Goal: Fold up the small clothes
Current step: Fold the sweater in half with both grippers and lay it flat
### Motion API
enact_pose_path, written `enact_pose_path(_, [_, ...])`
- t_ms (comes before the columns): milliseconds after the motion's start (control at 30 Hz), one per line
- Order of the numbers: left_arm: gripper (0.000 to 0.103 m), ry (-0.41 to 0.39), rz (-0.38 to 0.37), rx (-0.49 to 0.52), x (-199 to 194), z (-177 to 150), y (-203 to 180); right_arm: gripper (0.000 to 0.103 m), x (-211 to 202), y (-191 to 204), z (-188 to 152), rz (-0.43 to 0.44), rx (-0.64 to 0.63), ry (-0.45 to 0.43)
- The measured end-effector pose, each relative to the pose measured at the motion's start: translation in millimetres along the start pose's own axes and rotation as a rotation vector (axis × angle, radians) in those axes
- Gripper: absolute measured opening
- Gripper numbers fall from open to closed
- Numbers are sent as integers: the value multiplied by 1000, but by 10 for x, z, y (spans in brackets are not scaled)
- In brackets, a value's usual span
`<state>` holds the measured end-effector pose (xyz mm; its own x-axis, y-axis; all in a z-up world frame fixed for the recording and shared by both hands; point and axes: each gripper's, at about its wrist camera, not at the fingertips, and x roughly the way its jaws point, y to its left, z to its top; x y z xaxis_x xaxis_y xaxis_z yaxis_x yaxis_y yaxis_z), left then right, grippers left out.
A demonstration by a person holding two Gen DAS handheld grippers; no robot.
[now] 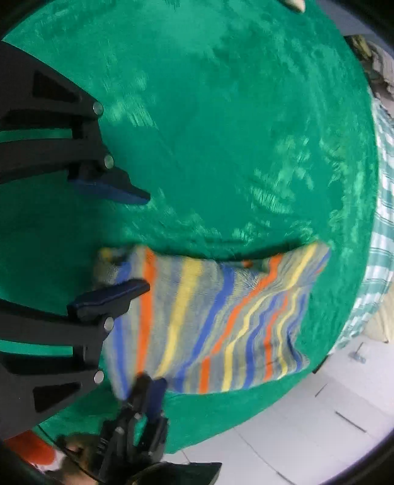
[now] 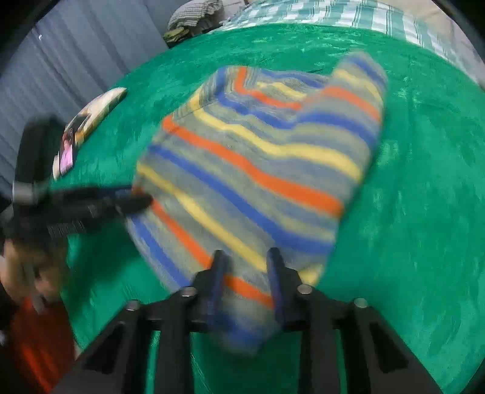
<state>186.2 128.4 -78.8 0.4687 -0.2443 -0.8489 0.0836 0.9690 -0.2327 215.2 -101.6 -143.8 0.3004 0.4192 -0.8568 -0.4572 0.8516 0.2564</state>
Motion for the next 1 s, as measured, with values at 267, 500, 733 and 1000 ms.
enact_pose_path(267, [79, -70, -126, 56, 7, 782, -34, 41, -485, -76, 496, -9, 4, -197])
enact_pose_path(500, [73, 3, -17, -20, 497, 1024, 24, 36, 135, -781, 728, -8, 227, -112])
enact_pose_path(733, [95, 37, -226, -9, 542, 881, -1, 79, -221, -852, 336, 139, 392, -229])
enact_pose_path(1000, [16, -7, -177, 56, 381, 1023, -367, 25, 71, -400, 662, 124, 405, -238])
